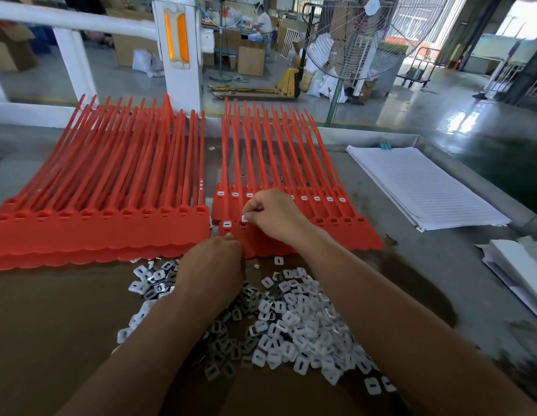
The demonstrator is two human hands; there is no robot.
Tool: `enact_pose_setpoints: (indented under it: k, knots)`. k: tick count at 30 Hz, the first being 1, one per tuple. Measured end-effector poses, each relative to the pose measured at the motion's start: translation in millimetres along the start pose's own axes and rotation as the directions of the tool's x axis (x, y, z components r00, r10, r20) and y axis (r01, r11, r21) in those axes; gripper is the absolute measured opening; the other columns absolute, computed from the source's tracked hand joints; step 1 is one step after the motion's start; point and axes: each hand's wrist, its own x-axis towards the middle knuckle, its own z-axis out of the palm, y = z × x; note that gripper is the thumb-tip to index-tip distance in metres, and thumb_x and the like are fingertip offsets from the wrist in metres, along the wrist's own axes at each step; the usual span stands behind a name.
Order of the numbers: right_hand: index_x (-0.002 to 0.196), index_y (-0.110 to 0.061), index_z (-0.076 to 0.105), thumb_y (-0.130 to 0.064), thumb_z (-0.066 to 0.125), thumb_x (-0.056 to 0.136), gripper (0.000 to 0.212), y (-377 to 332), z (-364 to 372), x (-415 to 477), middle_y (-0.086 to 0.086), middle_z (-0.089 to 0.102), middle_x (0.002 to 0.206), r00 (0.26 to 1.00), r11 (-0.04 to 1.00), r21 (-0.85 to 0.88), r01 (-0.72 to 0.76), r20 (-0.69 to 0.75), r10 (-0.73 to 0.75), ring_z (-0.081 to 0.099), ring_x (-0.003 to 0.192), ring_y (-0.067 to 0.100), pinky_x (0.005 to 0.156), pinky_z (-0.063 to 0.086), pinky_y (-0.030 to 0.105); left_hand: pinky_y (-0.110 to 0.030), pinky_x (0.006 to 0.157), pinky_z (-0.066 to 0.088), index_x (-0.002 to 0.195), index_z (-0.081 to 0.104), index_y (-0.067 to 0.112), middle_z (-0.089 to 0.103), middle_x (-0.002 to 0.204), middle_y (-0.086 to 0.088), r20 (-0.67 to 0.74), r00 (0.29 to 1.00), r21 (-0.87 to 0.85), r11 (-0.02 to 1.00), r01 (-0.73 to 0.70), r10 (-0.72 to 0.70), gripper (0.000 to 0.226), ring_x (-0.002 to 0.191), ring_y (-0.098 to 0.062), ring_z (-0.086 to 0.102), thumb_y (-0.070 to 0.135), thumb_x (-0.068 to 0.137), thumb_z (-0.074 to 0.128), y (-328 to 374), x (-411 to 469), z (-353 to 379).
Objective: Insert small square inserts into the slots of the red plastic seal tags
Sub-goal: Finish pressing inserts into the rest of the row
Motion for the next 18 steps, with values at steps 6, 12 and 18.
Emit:
enact_pose_setpoints:
  k: [6,12,18]
  knots:
    - [0.095,-0.008,0.071,-0.010,0.057,0.088,0.017,1.2,5.4,6.6,0.005,0.068,0.107,0.999,0.997,-0.073,-0.019,0.040,0.022,0.060,0.094,0.012,0.071,0.038,0.018,-0.026,0.075,0.046,0.107,0.061,0.020,0.060,0.113,0.003,-0.022,1.000,0.004,1.000,-0.012,0.012,0.028,0.097,-0.015,0.059,0.014,0.088,0.041,-0.8,-0.2,2.2]
    - [0.087,-0.006,0.071,-0.010,0.056,0.087,0.015,-1.7,7.6,8.7,0.005,0.069,0.101,0.998,0.986,-0.165,0.001,0.055,0.008,0.062,0.094,0.016,0.073,0.040,0.023,-0.026,0.072,0.045,0.107,0.061,0.019,0.060,0.109,0.003,-0.025,1.000,0.003,1.000,-0.014,0.014,0.027,0.093,-0.016,0.059,0.016,0.089,0.040,-0.8,1.8,3.7]
    - [0.084,-0.007,0.070,-0.009,0.057,0.085,0.013,-4.2,8.9,10.7,0.007,0.067,0.096,0.999,0.976,-0.218,-0.004,0.052,0.016,0.061,0.089,0.019,0.072,0.044,0.028,-0.027,0.072,0.045,0.104,0.062,0.019,0.061,0.107,0.003,-0.032,0.999,-0.006,1.000,-0.013,0.013,0.027,0.093,-0.016,0.060,0.016,0.089,0.040,-0.9,1.9,3.6]
